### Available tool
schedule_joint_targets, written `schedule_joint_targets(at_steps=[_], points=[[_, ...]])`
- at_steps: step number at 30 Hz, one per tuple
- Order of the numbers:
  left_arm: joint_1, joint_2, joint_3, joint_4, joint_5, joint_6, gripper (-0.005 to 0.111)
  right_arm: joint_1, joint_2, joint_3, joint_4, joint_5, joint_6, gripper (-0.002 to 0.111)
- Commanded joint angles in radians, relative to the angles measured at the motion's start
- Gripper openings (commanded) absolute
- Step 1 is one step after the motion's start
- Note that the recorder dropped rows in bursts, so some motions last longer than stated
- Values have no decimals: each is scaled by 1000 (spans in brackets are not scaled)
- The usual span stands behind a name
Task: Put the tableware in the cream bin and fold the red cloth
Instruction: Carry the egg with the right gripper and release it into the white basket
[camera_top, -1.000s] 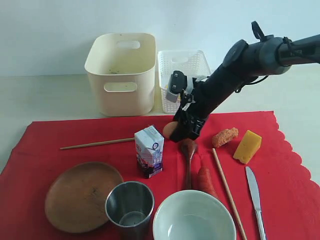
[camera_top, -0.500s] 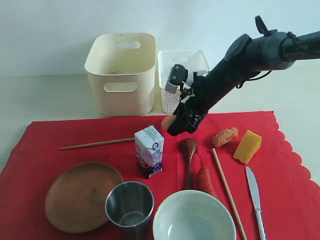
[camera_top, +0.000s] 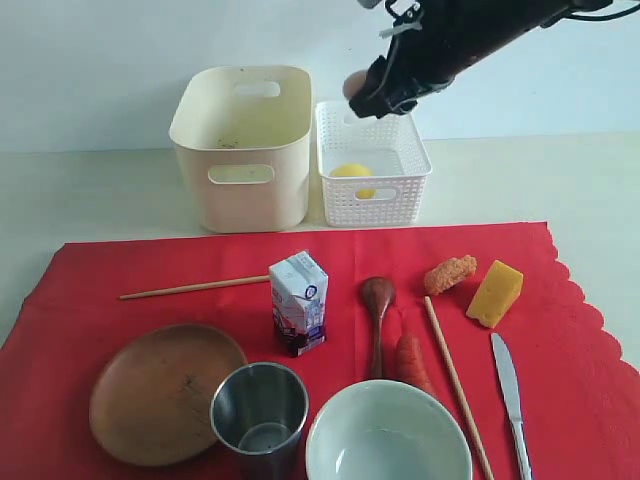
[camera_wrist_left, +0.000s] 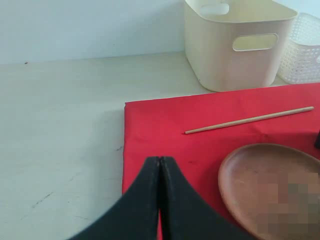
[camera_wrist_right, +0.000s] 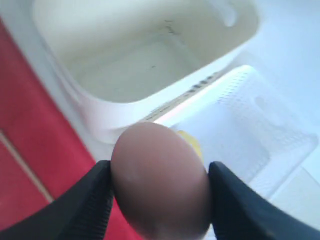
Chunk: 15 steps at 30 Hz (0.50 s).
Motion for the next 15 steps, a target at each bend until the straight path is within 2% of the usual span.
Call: schedule_joint_targets(at_steps=[1,7,11,15], points=[[3,-6,3,-2,-6,-2,0,0,7,-3,-108,-188,215,0],[3,-6,3,-2,-6,-2,0,0,83,-30,-127,-286,319,0],[3,-6,3,-2,-6,-2,0,-1,224,-174,-190,-235,474,0],[3,-6,3,-2,-6,-2,0,-3,408,-398,-274,-104,621,0]])
